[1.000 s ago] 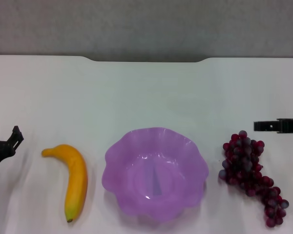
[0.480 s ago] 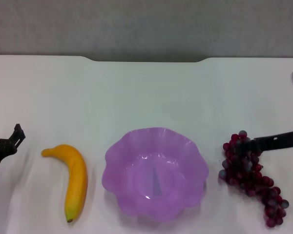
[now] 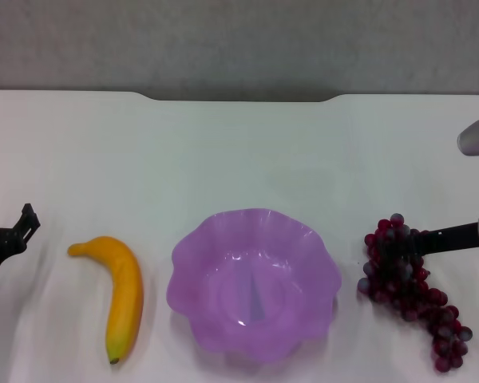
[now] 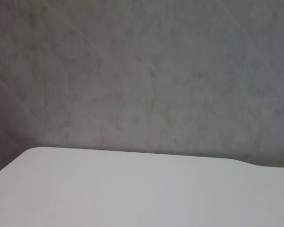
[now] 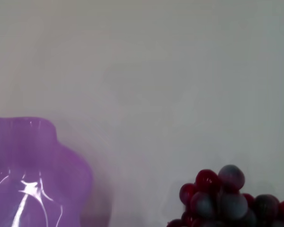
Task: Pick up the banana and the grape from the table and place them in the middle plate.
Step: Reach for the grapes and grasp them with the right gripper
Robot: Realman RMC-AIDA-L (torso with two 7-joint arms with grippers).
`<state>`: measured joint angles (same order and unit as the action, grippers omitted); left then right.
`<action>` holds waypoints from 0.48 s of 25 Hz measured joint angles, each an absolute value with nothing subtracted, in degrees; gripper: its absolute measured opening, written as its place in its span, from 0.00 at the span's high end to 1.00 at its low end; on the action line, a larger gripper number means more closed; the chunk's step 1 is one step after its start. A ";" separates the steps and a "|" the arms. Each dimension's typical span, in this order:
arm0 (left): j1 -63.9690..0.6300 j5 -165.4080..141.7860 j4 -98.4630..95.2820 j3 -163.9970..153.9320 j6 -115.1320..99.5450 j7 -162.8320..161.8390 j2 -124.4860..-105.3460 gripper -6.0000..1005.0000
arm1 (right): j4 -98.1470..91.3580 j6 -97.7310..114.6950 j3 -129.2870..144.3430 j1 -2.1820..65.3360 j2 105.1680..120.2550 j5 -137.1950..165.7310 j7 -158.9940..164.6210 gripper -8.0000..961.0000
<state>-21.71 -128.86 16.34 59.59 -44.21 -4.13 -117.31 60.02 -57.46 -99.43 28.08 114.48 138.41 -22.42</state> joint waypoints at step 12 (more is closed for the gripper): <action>-21.71 -128.84 16.37 59.58 -44.20 -3.90 -117.33 0.11 | 57.68 -50.46 -91.98 28.07 114.61 138.45 -22.41 0.09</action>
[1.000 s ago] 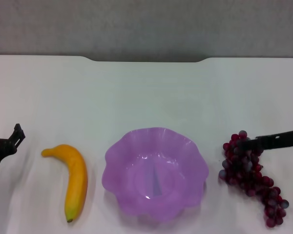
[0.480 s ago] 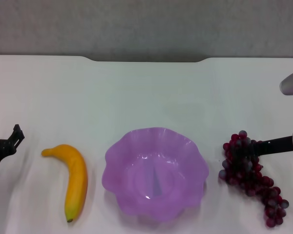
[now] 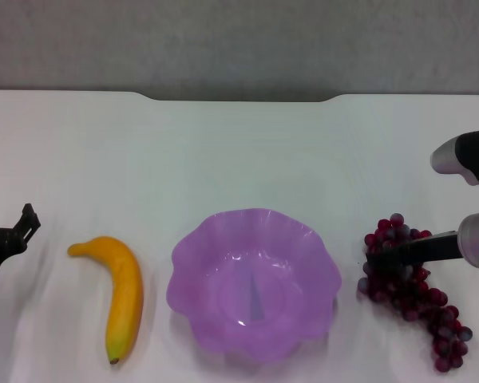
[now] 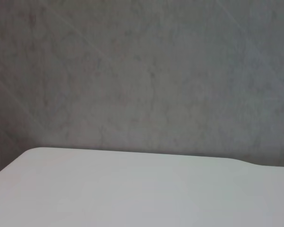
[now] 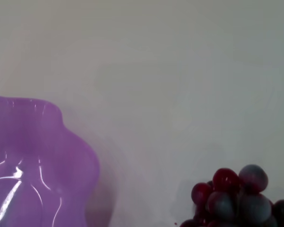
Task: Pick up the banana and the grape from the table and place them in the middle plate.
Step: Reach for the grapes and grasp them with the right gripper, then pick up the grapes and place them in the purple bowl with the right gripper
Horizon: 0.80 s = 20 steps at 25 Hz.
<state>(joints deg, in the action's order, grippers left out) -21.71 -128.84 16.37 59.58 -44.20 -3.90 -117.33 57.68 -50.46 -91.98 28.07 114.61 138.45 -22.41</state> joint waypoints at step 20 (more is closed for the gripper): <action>-21.35 -128.85 16.46 59.59 -44.21 -3.96 -117.24 0.11 | 57.51 -41.55 -85.38 26.22 114.61 138.92 -23.36 0.50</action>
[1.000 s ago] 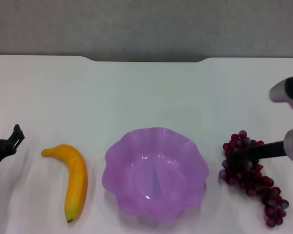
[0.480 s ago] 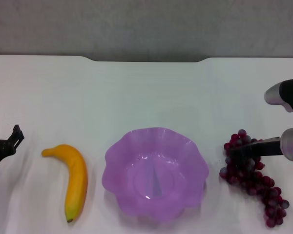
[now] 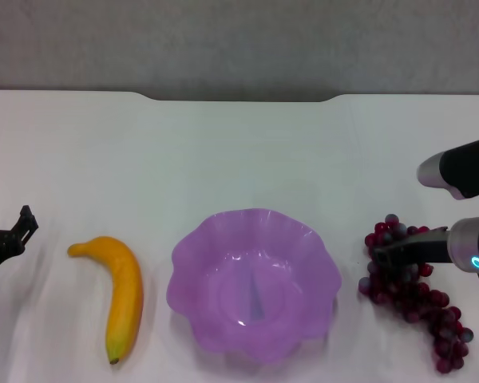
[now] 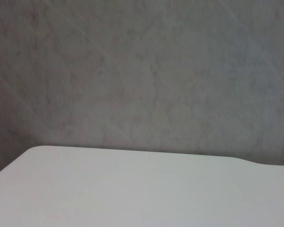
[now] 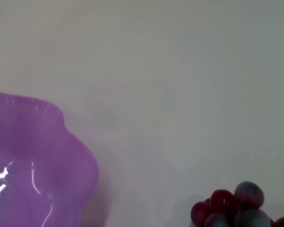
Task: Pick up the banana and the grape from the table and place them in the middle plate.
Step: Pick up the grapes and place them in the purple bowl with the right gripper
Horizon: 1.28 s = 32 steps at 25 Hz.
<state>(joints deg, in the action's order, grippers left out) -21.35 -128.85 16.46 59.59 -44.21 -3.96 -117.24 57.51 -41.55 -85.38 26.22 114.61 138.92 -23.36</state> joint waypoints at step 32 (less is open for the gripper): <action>-21.15 -128.85 16.41 59.59 -44.21 -3.98 -117.34 0.11 | 57.98 -33.65 -84.30 22.10 114.82 138.42 -26.72 0.60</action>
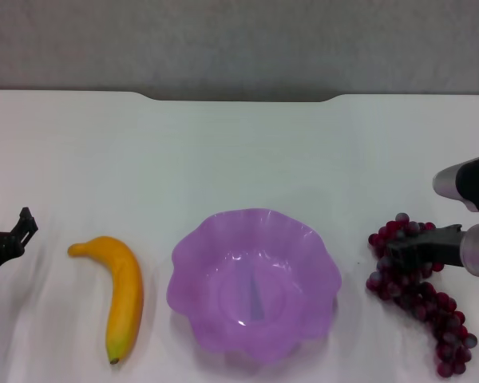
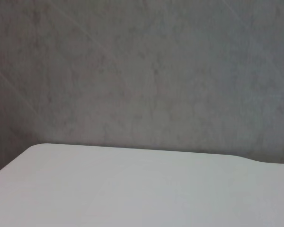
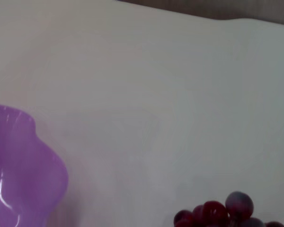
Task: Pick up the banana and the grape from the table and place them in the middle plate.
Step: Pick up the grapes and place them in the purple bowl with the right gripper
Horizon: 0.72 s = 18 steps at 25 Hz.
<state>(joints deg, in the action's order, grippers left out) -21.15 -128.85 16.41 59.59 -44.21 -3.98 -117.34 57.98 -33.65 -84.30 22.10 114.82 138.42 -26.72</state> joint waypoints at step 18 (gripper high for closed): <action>-21.10 -128.85 16.56 59.59 -44.21 -3.80 -117.34 0.11 | 60.38 -25.40 -81.16 17.96 114.87 138.00 -26.55 0.63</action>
<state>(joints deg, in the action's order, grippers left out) -21.09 -128.85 16.56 59.59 -44.21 -3.80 -117.34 60.38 -25.40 -81.16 17.96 114.87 138.00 -26.55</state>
